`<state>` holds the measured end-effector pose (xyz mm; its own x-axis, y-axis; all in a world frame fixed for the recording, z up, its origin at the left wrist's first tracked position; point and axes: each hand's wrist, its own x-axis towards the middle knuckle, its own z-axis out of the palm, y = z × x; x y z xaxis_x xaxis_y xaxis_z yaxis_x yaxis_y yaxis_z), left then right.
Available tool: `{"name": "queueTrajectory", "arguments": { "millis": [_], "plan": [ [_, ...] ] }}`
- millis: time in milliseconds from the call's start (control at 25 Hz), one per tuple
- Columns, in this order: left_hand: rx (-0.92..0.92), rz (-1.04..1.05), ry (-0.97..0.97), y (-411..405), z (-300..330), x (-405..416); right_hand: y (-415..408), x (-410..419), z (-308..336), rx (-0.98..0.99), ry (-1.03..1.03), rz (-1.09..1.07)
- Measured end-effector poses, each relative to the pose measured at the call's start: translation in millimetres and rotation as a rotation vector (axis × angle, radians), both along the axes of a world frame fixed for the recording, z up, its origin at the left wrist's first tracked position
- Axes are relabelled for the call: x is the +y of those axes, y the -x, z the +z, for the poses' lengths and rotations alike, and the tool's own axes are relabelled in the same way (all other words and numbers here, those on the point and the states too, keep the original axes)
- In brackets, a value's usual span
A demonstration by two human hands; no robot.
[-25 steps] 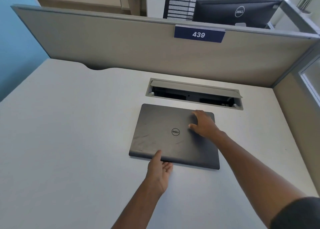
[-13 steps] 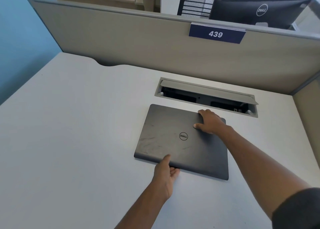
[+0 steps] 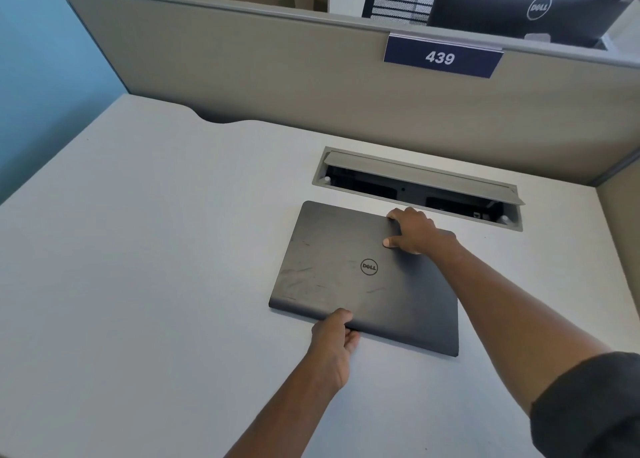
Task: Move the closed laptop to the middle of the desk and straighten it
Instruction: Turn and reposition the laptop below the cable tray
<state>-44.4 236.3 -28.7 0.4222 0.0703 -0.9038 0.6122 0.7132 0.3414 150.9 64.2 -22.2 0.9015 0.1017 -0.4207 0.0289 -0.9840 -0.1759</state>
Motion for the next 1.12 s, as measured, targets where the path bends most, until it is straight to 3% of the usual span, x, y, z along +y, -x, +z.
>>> {"name": "queueTrajectory", "arguments": {
  "millis": [240,440,720,880,1120],
  "plan": [
    [-0.036,-0.062,-0.089,3,-3,4,13,-17,2,0.044,-0.077,-0.113],
    [-0.088,-0.276,-0.250,21,-10,-5,51,-50,-1,0.070,-0.157,-0.198],
    [-0.222,-0.424,-0.457,38,-2,-6,115,-81,19,-0.024,-0.286,-0.359],
    [-0.276,-0.472,-0.613,26,4,14,134,-73,20,-0.037,-0.310,-0.407],
    [-0.299,-0.563,-0.670,-2,10,34,159,-61,14,-0.042,-0.389,-0.501]
  ]
}}
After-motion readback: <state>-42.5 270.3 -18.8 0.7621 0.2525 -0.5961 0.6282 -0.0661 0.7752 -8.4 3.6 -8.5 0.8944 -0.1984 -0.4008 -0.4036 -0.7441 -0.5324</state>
